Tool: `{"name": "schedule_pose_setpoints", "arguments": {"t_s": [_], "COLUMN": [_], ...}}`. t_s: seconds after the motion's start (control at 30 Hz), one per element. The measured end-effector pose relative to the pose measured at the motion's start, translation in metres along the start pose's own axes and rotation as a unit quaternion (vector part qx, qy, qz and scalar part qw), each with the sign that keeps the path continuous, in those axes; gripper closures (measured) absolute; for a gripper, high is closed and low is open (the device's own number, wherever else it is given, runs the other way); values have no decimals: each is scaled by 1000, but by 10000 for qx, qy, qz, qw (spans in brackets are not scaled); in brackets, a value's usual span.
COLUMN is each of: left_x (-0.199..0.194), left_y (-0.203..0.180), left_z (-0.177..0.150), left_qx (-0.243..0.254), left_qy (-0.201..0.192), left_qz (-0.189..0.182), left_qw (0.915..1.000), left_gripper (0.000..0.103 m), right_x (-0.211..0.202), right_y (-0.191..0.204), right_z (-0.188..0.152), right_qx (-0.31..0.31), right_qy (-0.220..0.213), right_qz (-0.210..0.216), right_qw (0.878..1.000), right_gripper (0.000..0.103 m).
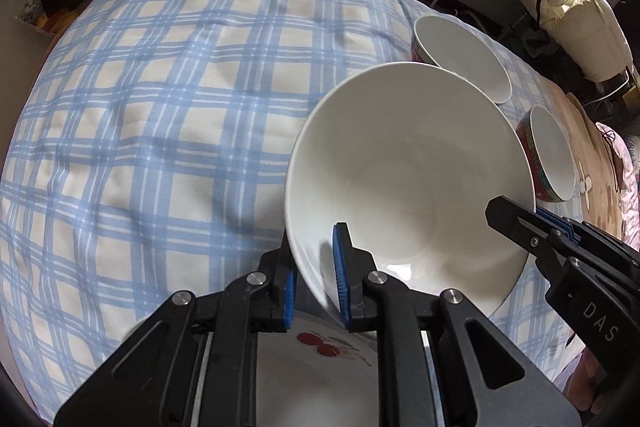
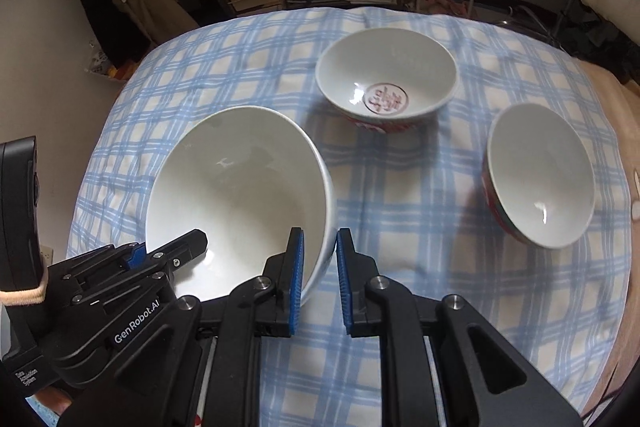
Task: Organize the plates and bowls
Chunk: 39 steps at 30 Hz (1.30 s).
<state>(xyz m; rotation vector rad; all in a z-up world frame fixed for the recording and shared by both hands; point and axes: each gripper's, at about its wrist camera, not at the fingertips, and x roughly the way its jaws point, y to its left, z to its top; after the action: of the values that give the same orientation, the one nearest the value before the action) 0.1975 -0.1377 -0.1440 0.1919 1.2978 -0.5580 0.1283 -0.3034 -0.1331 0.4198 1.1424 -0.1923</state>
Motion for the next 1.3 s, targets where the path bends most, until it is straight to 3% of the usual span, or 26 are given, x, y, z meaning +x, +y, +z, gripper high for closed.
{"name": "schedule_pose_setpoints", "arguments": {"t_s": [0.43, 0.73, 1.03, 1.3], "left_x": [12, -1, 10, 13], "left_y": [-45, -72, -93, -89], "left_z": [-27, -51, -61, -63], "left_qx": [631, 1129, 1362, 1314], "left_qy": [433, 283, 474, 546], "left_qz": [50, 125, 485, 376], "left_qw": [9971, 9931, 9884, 9891], "left_gripper": [87, 86, 85, 86], "right_x": [-16, -29, -30, -24], "right_y": [-34, -50, -65, -69], "right_z": [-41, -72, -78, -79], "right_qx": [315, 525, 715, 807], "right_qy": [206, 221, 291, 364], "right_qz": [-321, -418, -355, -233], "right_qw": [9988, 9975, 9964, 9958], "right_gripper": [86, 86, 86, 86]}}
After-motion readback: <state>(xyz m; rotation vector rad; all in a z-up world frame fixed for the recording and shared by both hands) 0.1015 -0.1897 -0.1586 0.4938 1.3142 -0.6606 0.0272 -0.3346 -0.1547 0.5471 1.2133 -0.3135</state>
